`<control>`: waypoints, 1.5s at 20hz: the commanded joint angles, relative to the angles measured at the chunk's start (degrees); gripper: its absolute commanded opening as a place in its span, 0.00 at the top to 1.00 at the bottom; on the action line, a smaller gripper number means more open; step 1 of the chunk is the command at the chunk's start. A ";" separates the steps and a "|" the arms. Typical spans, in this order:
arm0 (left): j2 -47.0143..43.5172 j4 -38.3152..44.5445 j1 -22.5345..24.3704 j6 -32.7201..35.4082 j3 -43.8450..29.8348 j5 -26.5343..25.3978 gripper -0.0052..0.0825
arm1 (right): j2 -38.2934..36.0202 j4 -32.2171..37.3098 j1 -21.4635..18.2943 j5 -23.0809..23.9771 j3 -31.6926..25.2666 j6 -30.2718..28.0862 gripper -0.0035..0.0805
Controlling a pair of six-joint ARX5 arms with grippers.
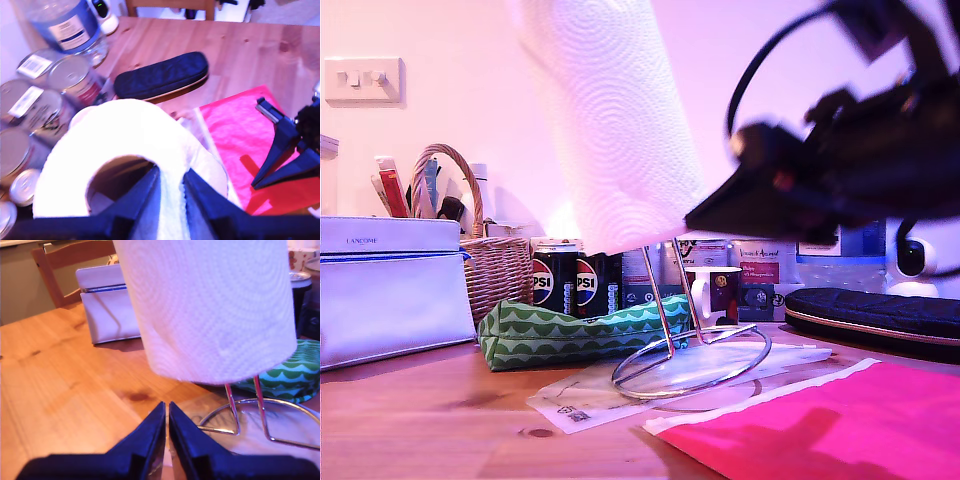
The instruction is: Insert the paper towel roll into the metallic stand.
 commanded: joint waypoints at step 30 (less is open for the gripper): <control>7.63 0.46 -5.14 1.68 0.61 -2.29 0.96 | -58.18 -50.71 -18.14 17.53 -0.44 6.78 0.97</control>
